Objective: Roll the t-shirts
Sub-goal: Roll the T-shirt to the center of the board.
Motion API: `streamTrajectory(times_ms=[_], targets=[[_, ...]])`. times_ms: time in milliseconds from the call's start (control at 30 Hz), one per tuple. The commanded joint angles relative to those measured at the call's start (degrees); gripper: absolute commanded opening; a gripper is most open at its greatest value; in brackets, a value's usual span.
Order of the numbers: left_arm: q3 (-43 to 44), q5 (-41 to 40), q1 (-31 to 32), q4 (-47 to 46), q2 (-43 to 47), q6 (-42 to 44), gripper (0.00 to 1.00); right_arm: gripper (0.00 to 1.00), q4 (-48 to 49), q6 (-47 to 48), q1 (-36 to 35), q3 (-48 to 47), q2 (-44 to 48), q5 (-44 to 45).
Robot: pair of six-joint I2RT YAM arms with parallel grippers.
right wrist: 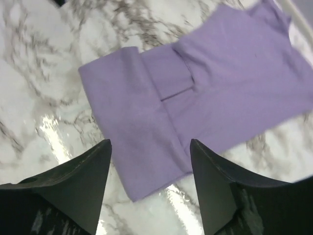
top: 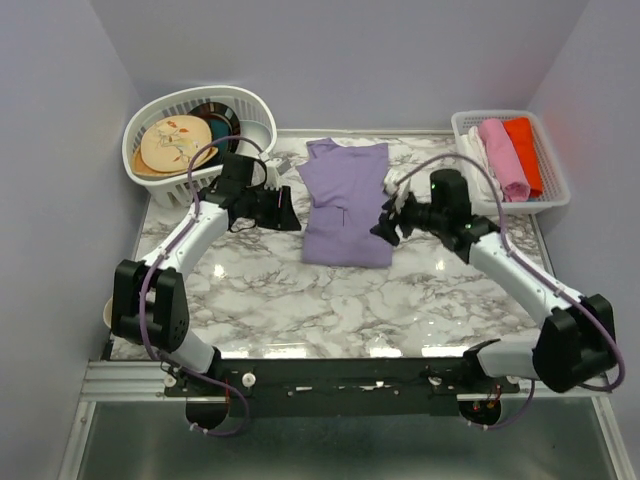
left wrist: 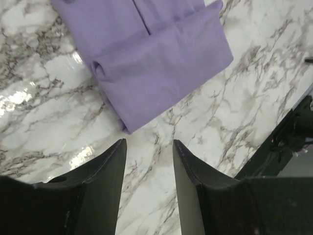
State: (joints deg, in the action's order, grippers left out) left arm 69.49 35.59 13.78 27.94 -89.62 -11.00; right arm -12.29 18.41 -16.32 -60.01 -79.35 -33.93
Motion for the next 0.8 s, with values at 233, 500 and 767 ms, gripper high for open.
streamTrajectory(times_ms=[233,500,767], targets=[[-9.62,-9.65,7.13,-7.71,5.32,22.84,0.7,0.78,27.13,49.6,-18.4,30.97,10.35,11.17],[-13.25,-13.18,9.6,-7.73,6.3,30.17,0.73,0.79,34.43,58.66,-20.33,36.19,4.58,10.82],[-17.37,-14.15,9.6,-9.92,10.78,29.01,0.74,0.79,38.57,60.77,-21.12,33.12,-5.8,15.73]])
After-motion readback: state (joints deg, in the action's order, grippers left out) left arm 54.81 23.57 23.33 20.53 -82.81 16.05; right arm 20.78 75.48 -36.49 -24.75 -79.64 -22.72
